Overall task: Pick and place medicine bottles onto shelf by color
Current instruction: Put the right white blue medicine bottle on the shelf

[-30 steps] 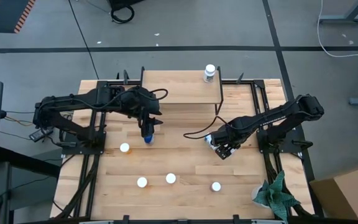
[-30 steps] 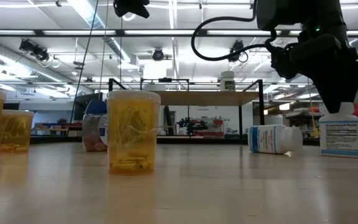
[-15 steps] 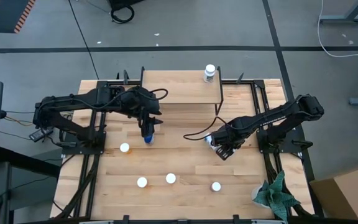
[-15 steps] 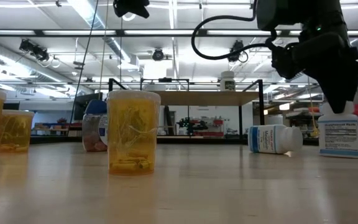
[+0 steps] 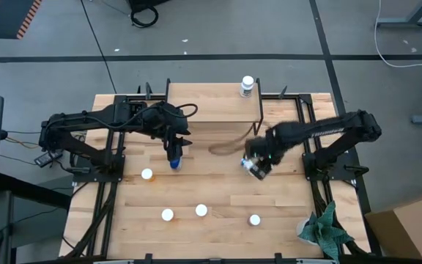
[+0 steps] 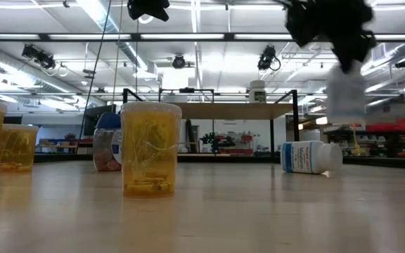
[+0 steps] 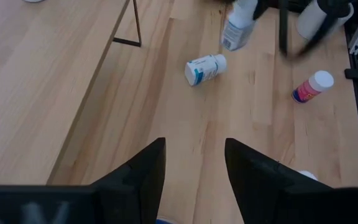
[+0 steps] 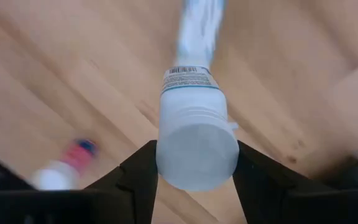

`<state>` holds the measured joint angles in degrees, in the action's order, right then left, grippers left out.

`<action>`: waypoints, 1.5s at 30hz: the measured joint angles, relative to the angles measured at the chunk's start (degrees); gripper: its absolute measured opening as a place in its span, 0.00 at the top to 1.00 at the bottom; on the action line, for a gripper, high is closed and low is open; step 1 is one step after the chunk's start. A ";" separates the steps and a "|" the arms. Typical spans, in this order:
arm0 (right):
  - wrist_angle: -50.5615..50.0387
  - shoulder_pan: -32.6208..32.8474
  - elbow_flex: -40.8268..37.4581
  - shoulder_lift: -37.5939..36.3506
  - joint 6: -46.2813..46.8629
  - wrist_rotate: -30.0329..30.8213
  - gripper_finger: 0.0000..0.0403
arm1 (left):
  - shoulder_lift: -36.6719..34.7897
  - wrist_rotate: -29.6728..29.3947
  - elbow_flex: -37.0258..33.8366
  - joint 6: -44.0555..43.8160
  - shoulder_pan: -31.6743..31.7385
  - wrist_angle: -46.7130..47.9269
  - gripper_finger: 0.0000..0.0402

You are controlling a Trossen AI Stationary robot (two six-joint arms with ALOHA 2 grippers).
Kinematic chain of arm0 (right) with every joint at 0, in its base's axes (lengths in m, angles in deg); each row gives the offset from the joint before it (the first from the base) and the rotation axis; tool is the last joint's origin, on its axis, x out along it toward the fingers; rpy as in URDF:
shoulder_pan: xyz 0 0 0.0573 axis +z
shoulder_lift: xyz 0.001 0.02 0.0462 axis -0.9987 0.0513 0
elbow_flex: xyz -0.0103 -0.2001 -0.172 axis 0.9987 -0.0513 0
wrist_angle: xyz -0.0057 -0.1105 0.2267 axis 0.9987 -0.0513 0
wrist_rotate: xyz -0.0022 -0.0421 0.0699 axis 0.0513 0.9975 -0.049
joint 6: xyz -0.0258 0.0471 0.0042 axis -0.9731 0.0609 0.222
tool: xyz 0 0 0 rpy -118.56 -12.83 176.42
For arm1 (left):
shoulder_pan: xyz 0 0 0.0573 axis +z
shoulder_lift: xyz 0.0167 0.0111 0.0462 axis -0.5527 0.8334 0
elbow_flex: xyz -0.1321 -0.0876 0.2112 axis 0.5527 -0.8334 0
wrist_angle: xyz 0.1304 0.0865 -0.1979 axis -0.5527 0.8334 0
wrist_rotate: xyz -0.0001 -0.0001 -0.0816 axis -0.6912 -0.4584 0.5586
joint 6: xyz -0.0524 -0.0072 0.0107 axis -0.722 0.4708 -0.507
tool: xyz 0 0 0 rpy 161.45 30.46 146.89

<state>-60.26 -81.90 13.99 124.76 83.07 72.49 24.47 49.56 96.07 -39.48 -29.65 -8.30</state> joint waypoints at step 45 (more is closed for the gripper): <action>-14.70 -31.15 56.71 26.69 -31.41 5.67 0.55 | 0.04 -0.66 0.04 -1.14 0.07 3.65 0.57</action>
<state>-74.96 -113.05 70.69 151.45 51.66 78.16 24.51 48.90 96.11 -40.62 -29.59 -4.65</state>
